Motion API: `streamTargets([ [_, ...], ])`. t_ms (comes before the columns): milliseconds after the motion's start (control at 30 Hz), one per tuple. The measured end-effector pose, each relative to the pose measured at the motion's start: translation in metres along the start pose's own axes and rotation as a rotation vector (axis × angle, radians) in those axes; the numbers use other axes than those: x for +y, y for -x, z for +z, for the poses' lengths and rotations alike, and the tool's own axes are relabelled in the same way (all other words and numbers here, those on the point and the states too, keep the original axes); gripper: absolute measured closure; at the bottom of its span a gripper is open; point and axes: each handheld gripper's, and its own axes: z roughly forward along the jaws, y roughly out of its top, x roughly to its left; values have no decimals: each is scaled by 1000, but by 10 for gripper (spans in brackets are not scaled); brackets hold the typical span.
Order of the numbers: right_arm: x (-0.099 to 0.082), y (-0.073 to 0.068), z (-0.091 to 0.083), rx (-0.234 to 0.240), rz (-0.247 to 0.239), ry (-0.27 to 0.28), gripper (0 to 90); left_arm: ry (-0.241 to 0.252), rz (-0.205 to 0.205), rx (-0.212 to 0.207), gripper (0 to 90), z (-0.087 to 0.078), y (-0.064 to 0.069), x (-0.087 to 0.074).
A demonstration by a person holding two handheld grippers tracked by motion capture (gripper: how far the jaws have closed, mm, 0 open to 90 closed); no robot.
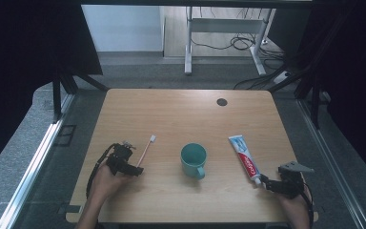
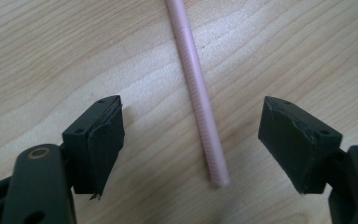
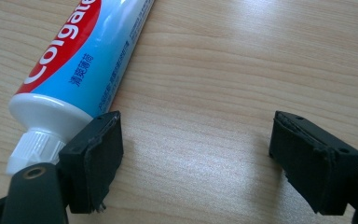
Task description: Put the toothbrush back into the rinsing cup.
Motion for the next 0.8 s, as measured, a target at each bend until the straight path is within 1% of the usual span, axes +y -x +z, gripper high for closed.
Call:
streamTargets([
  [167, 0, 0, 0, 0, 1, 0, 171, -52, 20, 13, 251, 5, 3, 14],
  [400, 0, 0, 0, 0, -1, -1, 170, -112, 32, 35, 300, 9, 5, 32],
  [433, 0, 0, 0, 0, -1, -1, 170, -110, 23, 36, 313, 10, 6, 34],
  [500, 0, 0, 0, 0, -1, 0, 171, -129, 26, 45, 339, 11, 5, 38],
  [633, 0, 0, 0, 0, -1, 0, 170, -157, 28, 51, 360, 11, 4, 45],
  [700, 0, 0, 0, 0, -1, 0, 170, -156, 19, 54, 383, 12, 4, 48],
  [800, 0, 0, 0, 0, -1, 0, 170, -170, 20, 61, 400, 12, 4, 53],
])
